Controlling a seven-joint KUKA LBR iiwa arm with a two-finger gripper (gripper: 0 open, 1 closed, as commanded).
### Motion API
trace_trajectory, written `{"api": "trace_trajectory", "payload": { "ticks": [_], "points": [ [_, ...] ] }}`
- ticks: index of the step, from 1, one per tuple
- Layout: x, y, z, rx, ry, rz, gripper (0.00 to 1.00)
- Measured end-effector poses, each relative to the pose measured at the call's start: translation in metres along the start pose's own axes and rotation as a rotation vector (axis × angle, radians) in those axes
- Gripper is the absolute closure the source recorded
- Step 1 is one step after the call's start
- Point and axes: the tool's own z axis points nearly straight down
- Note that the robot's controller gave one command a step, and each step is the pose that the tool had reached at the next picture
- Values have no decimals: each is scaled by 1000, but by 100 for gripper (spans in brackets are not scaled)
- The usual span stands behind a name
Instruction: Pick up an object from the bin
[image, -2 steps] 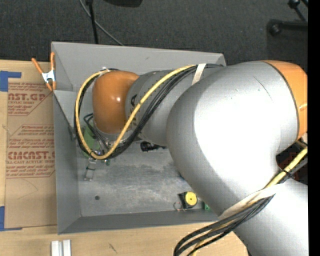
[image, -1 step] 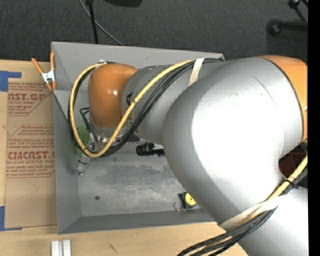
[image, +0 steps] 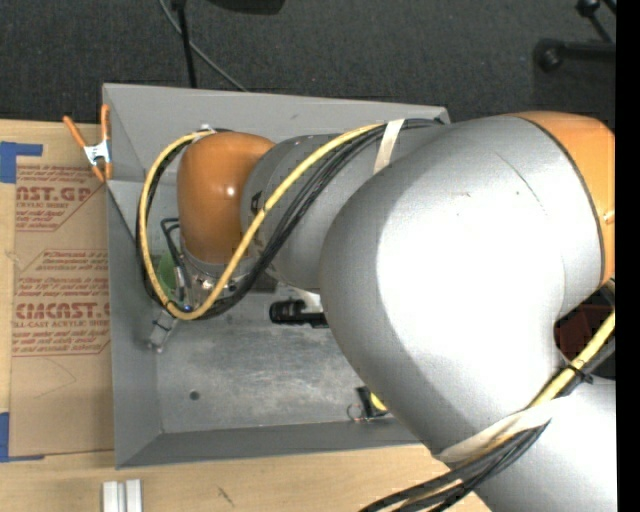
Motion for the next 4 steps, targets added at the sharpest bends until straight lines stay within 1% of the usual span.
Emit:
{"api": "trace_trajectory", "payload": {
  "ticks": [1,2,3,4],
  "points": [
    [1,-2,30,-2,-1,48,0],
    [0,-2,30,-2,-3,46,0],
    [0,-1,30,-6,-4,46,100],
    [0,2,-50,-7,-4,44,100]
  ]
}}
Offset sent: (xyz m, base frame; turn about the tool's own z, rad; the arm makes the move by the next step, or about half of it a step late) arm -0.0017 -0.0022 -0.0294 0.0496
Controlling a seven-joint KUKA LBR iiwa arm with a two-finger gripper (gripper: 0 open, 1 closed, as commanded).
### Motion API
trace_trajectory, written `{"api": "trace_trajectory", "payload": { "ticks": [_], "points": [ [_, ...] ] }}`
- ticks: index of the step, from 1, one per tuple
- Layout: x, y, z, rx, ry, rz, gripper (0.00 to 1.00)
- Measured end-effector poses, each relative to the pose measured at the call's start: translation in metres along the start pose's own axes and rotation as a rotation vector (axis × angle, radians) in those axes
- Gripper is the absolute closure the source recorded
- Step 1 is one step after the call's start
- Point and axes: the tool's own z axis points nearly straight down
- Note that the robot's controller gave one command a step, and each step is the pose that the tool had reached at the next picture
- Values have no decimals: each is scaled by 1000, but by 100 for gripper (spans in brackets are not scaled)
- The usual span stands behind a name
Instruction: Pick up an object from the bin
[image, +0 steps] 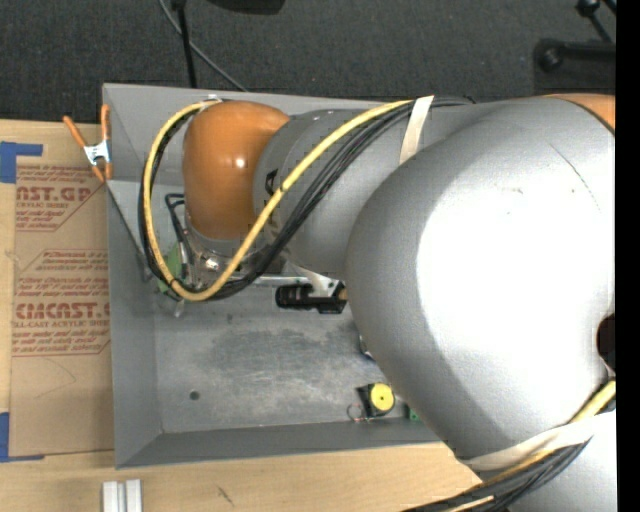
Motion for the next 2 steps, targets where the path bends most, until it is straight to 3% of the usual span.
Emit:
{"api": "trace_trajectory", "payload": {
  "ticks": [1,2],
  "points": [
    [0,0,-1,7,3,-1,100],
    [0,1,-25,5,3,-2,100]
  ]
}}
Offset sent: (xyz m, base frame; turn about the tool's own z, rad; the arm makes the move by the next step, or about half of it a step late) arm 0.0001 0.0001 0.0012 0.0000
